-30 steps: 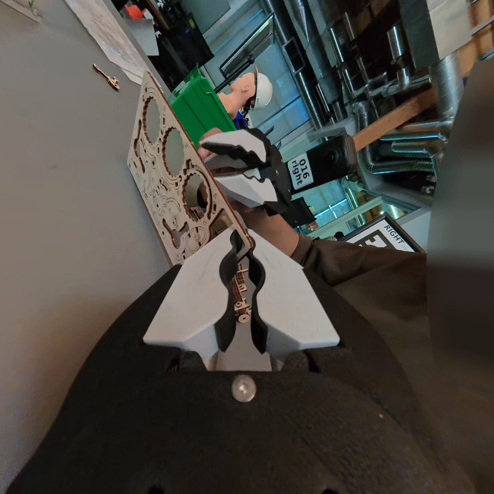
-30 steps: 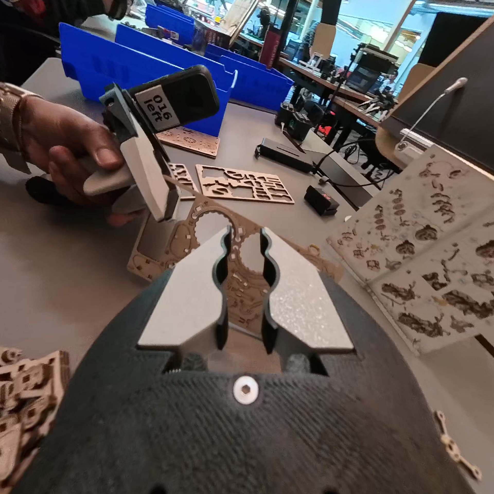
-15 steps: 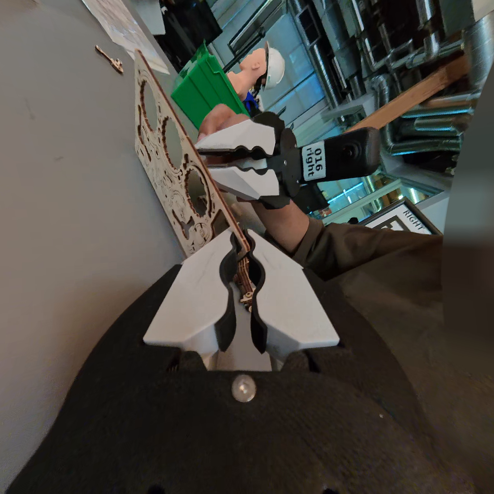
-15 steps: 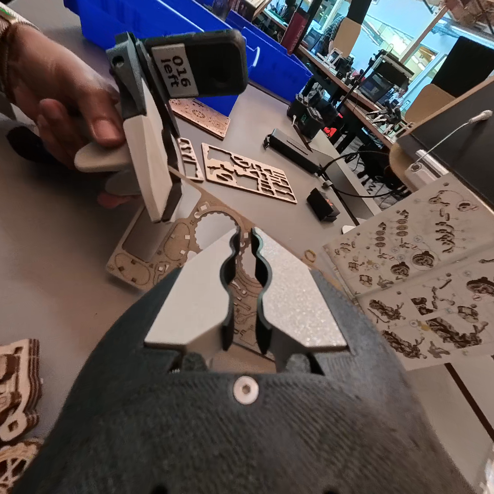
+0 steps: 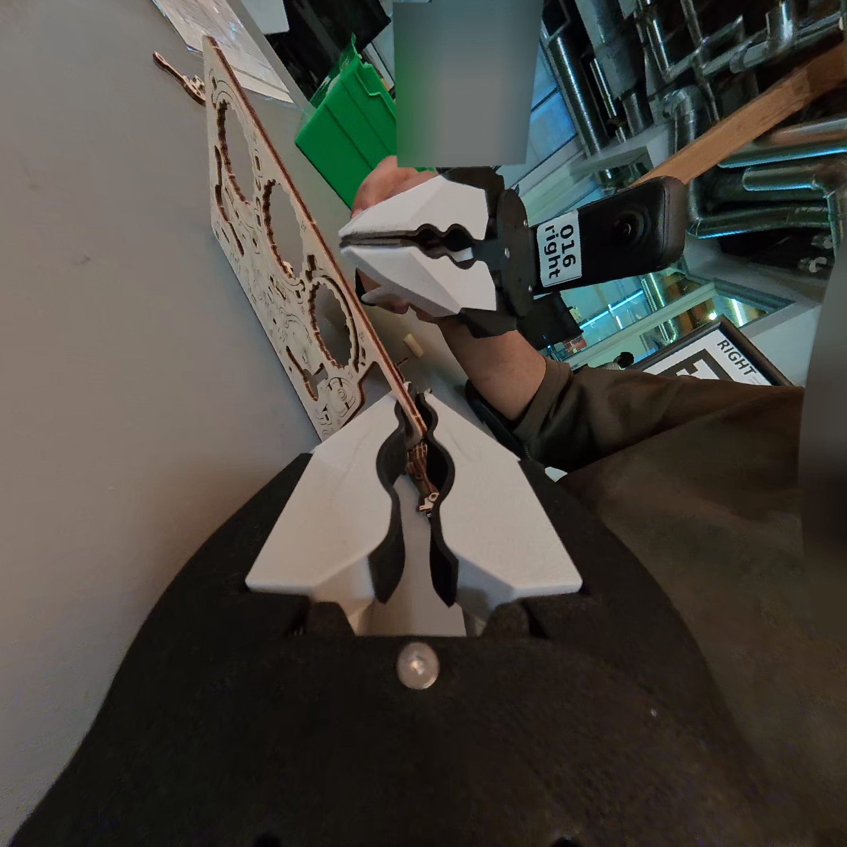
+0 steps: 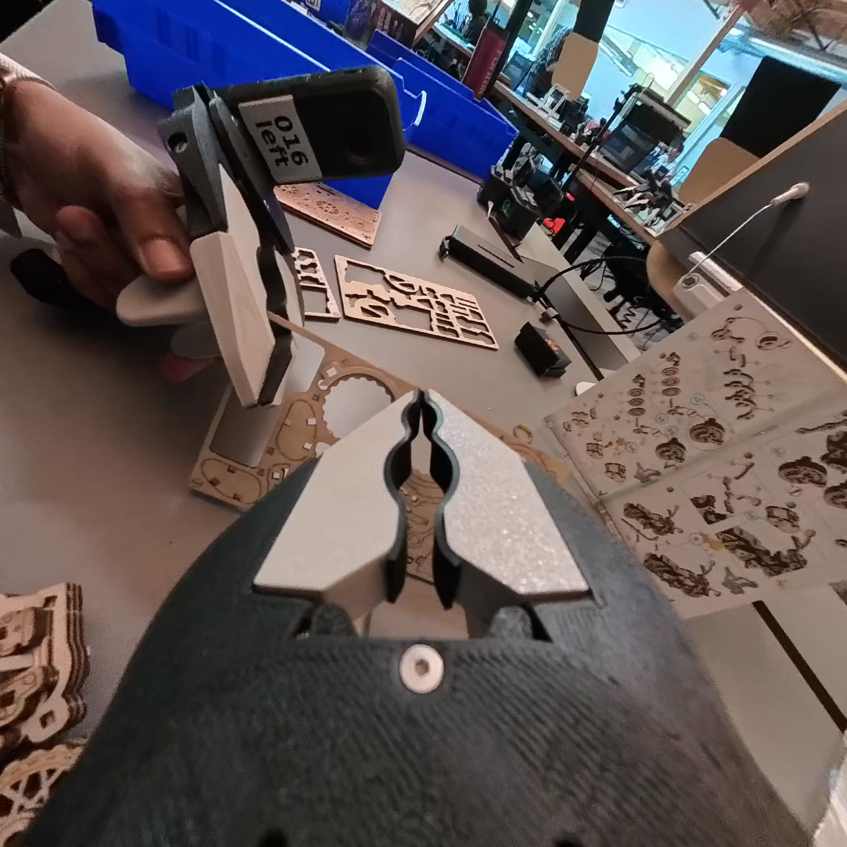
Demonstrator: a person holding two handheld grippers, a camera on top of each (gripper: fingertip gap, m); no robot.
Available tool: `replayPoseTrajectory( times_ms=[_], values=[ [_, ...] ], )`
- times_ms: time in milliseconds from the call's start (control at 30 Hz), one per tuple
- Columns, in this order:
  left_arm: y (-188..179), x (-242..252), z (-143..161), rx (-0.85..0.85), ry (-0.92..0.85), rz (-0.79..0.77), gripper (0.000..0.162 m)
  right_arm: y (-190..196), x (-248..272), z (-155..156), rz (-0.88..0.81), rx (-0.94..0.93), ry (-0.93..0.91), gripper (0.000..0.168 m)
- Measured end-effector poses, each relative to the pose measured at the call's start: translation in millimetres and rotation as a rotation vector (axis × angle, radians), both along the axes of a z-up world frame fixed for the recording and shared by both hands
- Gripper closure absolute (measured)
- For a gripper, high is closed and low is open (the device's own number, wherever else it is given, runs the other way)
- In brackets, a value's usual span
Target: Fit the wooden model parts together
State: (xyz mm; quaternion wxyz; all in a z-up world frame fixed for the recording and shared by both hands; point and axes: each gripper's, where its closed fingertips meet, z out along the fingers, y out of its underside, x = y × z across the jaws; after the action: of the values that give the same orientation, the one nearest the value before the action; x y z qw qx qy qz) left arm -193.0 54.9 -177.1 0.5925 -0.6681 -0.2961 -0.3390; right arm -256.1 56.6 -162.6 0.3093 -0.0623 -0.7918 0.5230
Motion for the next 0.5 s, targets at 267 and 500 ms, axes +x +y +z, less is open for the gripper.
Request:
replayPoseTrajectory(
  times_ms=[267,500],
  values=[
    [1.3,-1.0,-6.8,-0.055,0.048,0.015,0.162,0.3,1.7,-11.7,-0.018,0.008,-0.024,0.137],
    [3.9,-0.4,-20.7,-0.170,0.147,0.023,0.162,-3.4,6.2,-13.3,-0.018,0.041,-0.013,0.138]
  ],
)
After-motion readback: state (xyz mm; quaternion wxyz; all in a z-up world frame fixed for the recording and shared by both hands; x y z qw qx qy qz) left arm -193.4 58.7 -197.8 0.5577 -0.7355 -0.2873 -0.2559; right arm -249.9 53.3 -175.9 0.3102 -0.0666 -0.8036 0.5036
